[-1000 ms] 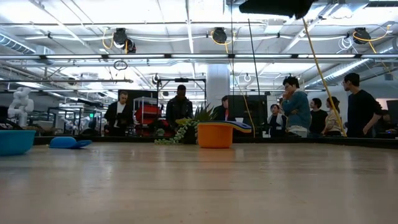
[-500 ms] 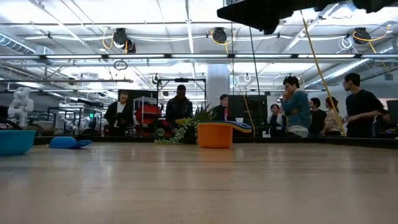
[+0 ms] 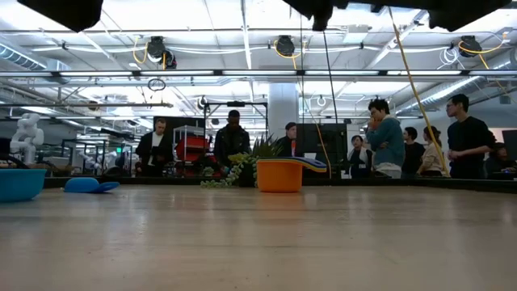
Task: Nest measuring cups in basket
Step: Stack the yellow measuring cups on top of the violet measuring cups
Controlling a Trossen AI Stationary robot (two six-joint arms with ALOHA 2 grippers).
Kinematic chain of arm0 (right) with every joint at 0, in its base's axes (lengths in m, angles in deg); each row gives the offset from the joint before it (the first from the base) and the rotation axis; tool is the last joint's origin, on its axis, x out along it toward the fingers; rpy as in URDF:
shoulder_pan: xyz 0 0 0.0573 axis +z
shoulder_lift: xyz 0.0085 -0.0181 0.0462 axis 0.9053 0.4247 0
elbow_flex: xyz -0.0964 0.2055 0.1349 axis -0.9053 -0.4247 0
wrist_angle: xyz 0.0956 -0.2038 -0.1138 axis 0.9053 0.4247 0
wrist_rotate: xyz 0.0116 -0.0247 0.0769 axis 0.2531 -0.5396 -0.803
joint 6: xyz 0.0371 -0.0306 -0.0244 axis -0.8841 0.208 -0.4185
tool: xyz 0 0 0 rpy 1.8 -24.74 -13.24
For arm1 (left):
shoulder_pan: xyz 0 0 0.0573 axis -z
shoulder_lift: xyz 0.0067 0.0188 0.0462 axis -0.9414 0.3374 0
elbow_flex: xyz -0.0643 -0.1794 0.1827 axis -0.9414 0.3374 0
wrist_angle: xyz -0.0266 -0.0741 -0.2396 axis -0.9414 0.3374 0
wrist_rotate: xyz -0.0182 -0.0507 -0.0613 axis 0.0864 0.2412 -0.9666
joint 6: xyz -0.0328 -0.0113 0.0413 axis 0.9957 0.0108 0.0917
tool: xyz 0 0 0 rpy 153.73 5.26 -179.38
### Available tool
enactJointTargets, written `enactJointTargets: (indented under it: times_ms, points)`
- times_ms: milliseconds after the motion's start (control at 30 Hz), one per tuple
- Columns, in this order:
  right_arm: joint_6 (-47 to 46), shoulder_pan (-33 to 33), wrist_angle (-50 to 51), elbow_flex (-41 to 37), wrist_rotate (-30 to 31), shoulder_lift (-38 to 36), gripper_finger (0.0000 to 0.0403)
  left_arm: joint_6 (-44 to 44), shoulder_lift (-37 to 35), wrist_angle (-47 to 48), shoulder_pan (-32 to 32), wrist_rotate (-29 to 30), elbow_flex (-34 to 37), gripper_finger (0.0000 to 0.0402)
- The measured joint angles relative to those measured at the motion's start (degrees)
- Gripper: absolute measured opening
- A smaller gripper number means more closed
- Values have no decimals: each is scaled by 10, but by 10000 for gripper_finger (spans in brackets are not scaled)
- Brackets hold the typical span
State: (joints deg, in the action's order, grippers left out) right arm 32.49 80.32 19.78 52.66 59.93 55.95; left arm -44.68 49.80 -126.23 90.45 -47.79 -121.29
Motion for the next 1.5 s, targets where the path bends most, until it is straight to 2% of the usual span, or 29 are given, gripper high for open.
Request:
enactJointTargets:
  times_ms: [333,533,667,867,1200,1500]
  points:
    - [-26,-37,-130,0,-114,0,270,-15,0,-13,-10,-113,4,0]
    - [-49,-47,-185,0,-123,0,270,-29,0,-13,-15,-152,4,0]
    - [-73,-54,-207,0,-146,0,270,-41,0,-11,-15,-152,4,0]
    - [-96,-56,-209,1,-147,0,263,-49,0,-11,-19,-152,4,0]
    - [-112,-56,-181,57,-177,22,208,-50,0,-10,-22,-152,4,0]
    - [-112,-56,-178,62,-178,25,147,-55,0,-10,-22,-152,4,0]
